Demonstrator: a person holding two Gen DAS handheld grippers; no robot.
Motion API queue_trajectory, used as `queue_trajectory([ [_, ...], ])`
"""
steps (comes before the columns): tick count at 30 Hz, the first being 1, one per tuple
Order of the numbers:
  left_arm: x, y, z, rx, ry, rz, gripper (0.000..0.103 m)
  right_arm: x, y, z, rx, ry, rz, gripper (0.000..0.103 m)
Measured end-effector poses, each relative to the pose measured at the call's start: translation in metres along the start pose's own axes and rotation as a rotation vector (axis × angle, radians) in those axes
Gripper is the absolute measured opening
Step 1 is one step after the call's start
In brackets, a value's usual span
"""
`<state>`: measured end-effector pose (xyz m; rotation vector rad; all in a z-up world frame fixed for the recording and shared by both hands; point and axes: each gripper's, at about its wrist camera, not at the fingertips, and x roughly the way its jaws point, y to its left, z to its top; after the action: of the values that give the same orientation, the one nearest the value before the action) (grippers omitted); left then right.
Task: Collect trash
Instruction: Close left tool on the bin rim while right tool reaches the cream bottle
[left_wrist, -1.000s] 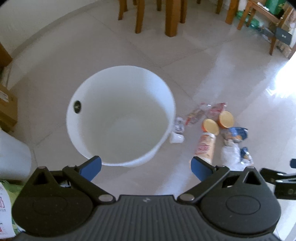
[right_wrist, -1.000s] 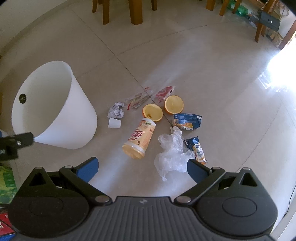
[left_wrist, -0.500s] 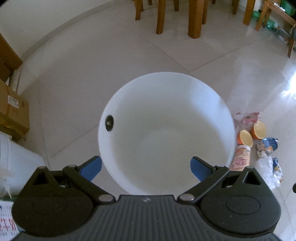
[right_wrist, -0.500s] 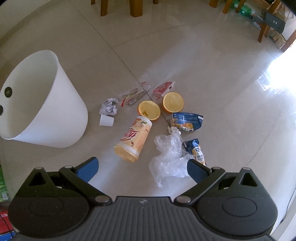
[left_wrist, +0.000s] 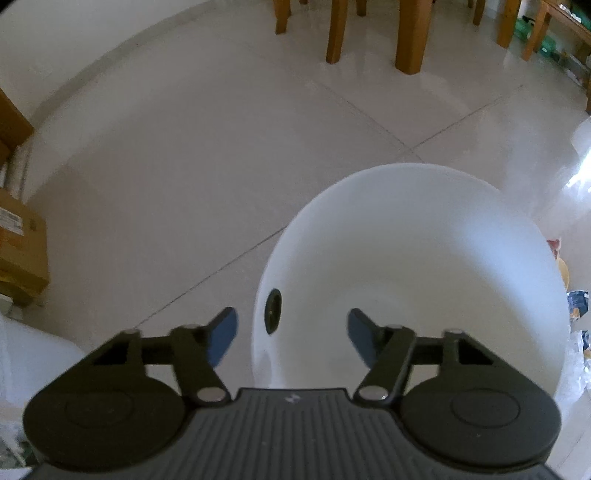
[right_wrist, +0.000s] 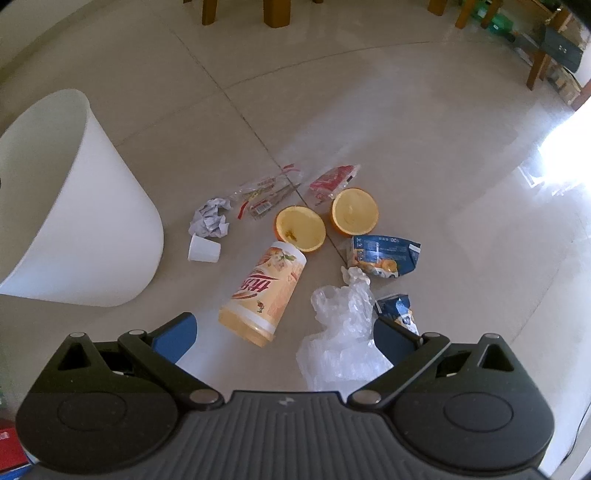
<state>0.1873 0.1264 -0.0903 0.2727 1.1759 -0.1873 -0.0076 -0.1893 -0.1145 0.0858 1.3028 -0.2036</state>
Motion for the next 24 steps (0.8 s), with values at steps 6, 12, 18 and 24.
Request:
queue_trajectory([
  [6,0.027,0.012,0.014,0.009,0.037,-0.035,0.033,0.017,0.004,0.001,-0.022,0.014,-0.008,0.103],
  [12,0.033,0.022,0.014,0.026,0.052,-0.041,0.011,0.026,0.005,0.001,-0.031,0.032,-0.012,0.103],
  [18,0.031,0.020,0.008,0.060,0.054,-0.050,0.009,0.030,0.004,0.001,-0.027,0.040,-0.012,0.103],
  [24,0.026,0.012,-0.004,0.066,0.094,-0.084,0.009,0.028,0.001,0.001,-0.026,0.038,-0.014,0.103],
])
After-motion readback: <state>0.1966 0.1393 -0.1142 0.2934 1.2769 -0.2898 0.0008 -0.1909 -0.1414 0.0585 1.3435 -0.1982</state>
